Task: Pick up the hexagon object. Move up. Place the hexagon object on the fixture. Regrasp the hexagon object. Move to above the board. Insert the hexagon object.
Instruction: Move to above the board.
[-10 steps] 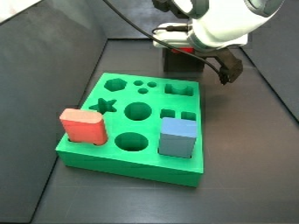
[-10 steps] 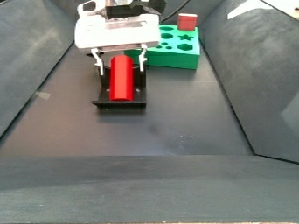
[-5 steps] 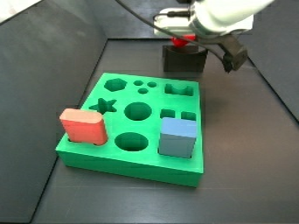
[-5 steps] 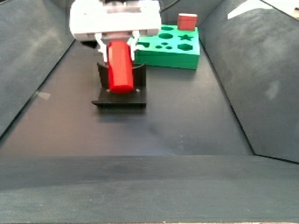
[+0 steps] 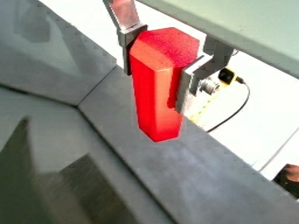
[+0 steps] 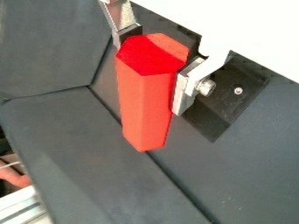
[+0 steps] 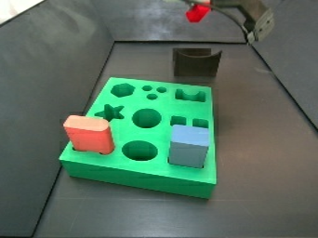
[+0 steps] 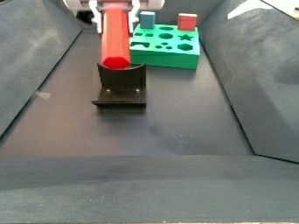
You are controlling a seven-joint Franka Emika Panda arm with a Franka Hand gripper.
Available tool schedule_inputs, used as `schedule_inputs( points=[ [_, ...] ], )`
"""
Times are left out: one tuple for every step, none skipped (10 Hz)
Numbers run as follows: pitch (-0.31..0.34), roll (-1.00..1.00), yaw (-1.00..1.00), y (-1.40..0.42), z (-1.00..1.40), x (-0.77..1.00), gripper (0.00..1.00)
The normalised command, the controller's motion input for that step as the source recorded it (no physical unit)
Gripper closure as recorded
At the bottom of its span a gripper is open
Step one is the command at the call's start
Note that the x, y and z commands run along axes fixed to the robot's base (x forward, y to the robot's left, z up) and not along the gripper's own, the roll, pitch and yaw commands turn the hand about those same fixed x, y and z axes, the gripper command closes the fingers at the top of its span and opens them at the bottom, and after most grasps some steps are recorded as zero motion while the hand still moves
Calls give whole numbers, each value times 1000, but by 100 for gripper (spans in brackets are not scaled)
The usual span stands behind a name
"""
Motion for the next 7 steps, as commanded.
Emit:
schedule_inputs(
  points=[
    [48, -39, -148, 98, 1000, -78, 100],
    [68, -47, -125, 92, 1000, -79, 100],
    [95, -55, -93, 82, 1000, -80, 100],
    [125, -59, -55, 50, 783, -67, 100],
    [141, -58, -21, 26, 600, -52, 100],
    [148, -50, 9, 10, 417, -36, 100],
    [146, -49, 46, 0, 169, -20, 100]
  ],
)
